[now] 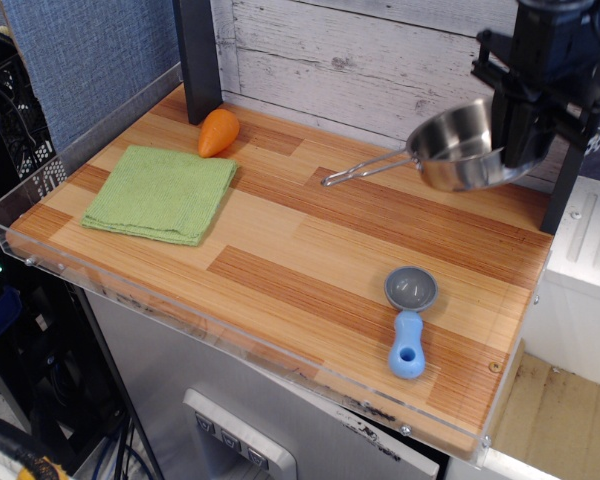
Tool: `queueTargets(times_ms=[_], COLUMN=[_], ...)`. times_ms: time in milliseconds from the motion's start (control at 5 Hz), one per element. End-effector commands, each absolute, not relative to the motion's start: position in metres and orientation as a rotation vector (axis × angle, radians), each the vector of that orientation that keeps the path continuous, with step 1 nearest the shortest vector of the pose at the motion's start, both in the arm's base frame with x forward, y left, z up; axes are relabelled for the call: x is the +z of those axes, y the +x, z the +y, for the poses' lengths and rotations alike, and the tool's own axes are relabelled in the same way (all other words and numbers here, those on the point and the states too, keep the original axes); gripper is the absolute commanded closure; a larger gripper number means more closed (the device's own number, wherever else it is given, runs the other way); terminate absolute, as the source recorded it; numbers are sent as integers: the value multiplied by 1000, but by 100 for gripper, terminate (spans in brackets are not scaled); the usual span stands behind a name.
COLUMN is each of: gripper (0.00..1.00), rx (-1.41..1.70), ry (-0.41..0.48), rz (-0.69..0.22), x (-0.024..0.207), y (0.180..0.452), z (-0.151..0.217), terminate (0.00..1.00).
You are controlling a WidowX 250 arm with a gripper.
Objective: Put silver pan above the blue spoon
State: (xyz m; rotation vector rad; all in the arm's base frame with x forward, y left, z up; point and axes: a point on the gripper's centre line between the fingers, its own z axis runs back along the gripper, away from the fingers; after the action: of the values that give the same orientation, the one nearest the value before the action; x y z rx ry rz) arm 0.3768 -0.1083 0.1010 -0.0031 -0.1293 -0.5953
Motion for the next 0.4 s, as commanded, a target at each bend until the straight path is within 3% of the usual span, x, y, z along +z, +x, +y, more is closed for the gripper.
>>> queueTargets(times_ms=[0,200], gripper=[100,100], rx=[-556,-529], ry=[8,-2], rz=[-87,-46], x=[82,65], y=[350,351], z=[-87,-76], terminate=[0,0])
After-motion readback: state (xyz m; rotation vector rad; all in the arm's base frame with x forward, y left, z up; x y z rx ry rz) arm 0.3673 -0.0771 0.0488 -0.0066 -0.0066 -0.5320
